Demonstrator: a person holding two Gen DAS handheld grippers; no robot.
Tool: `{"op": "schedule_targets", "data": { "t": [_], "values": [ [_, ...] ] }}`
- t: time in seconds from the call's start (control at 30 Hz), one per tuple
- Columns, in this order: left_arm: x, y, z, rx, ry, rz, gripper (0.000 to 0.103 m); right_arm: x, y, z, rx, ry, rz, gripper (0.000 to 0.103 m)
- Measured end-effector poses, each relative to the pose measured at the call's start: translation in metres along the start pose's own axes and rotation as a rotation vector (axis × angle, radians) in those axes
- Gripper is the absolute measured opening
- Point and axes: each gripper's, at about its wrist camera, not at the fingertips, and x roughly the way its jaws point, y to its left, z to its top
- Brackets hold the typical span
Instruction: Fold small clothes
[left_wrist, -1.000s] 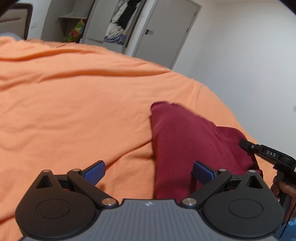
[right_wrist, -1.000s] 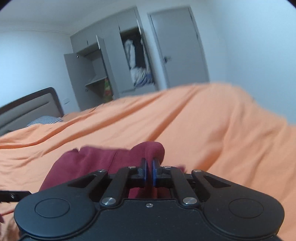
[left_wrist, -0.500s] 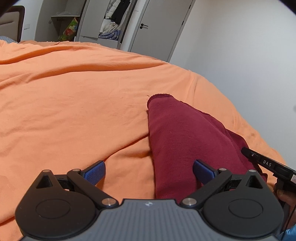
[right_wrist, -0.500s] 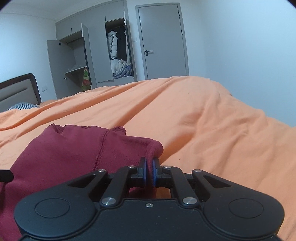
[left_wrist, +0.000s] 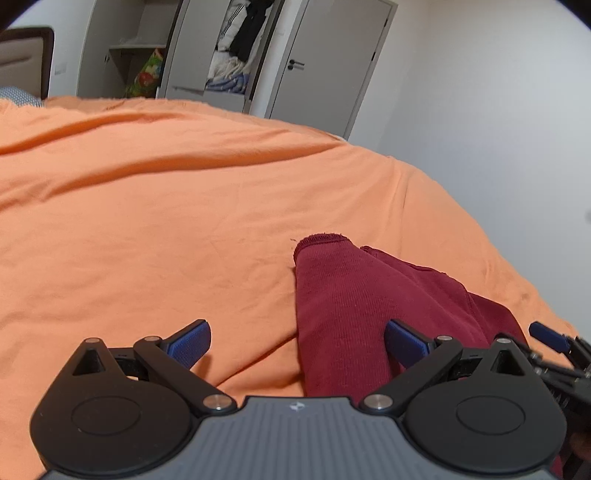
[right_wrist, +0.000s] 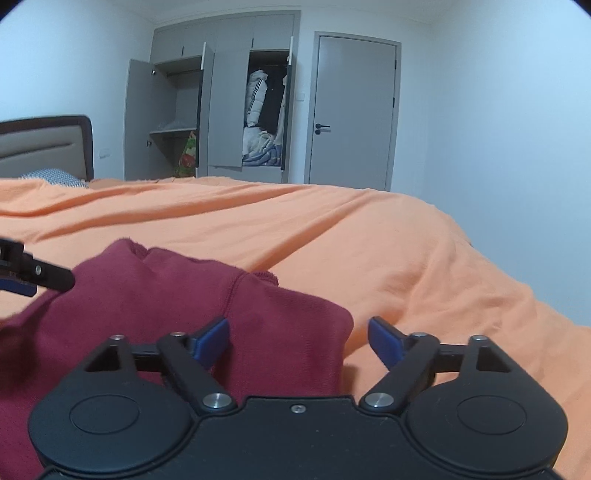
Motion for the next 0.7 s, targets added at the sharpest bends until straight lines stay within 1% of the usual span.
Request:
{"op": "schedule_targets", "data": {
  "t": [0.17,0.37,0.5,0.6,0.7],
  "values": [
    [0.008,0.004,-0.006,-0.019,0.026,0.003,0.103,0.011,-0.002,-0.007,0.026,0.032,-0.022,0.092],
    [0.01,0.005,-0.008,-0.014,0.033,0.003,0.103,0.019,-0.006,-0.013,0.063,0.054,-0.036,0.097],
    [0.006,0.006,-0.007,-0.017,0.036,0.001,0.103,0.011,-0.004,-0.012,0.061,0.045,-0.047,0.098],
    [0.003,0.008,-0.009,-0.026,0.04,-0.006,0.103,0.004,-0.002,-0.014,0.064,0.049,-0.056,0.102],
    [-0.003,0.012,-0.013,-0.037,0.041,-0.018,0.102,-0.004,-0.001,-0.019,0.073,0.054,-0.063,0.102]
  ]
}}
